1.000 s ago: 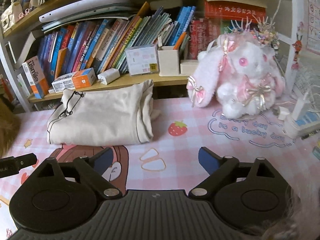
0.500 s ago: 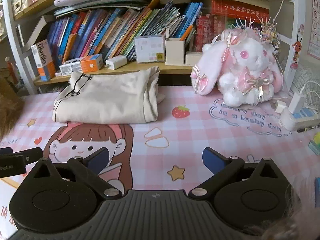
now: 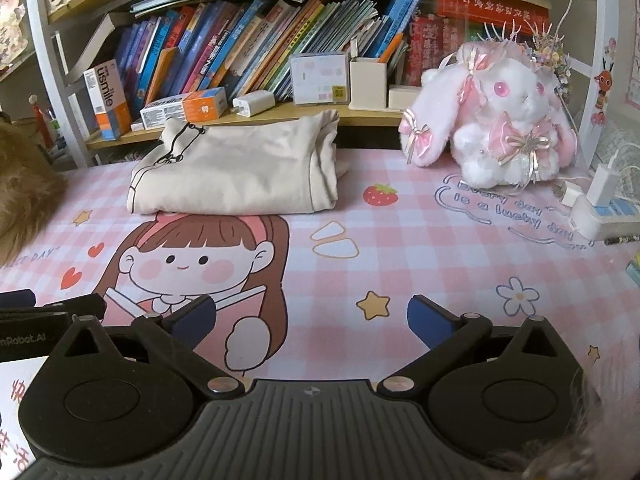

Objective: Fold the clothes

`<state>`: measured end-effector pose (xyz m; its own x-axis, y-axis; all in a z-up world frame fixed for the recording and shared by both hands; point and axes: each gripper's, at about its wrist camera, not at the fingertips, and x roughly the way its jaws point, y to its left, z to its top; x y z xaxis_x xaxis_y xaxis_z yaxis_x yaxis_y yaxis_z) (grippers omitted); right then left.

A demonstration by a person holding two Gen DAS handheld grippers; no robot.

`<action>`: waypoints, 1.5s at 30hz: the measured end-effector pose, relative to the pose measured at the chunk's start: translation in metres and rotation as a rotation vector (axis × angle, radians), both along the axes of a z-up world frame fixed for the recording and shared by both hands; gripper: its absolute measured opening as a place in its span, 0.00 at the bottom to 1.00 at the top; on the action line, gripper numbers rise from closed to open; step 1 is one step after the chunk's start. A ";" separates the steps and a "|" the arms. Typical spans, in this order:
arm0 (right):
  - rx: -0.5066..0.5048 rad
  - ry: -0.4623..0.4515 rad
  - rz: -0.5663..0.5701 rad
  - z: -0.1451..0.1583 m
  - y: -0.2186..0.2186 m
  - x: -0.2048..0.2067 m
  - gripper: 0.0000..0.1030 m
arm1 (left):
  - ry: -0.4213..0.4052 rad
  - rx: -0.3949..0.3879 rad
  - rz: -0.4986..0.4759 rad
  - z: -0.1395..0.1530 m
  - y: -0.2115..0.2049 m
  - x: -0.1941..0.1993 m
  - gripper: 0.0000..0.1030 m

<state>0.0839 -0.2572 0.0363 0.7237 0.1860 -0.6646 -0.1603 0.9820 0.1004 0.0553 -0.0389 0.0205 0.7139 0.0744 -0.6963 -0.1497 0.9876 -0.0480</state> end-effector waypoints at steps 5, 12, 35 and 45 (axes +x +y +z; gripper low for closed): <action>0.009 0.012 0.000 -0.002 0.000 -0.002 1.00 | 0.006 0.003 0.008 0.000 0.000 -0.002 1.00; 0.007 0.017 0.007 -0.003 0.002 -0.003 1.00 | 0.005 0.004 0.005 0.000 0.000 -0.003 1.00; 0.014 0.039 0.012 -0.006 0.002 0.003 1.00 | 0.022 -0.005 0.001 -0.003 -0.002 0.002 1.00; 0.015 0.045 0.015 -0.007 0.001 0.005 1.00 | 0.022 -0.007 0.002 -0.004 -0.002 0.003 1.00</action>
<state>0.0888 -0.2558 0.0289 0.6900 0.2069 -0.6936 -0.1697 0.9778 0.1229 0.0586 -0.0406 0.0167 0.6980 0.0711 -0.7126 -0.1530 0.9869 -0.0514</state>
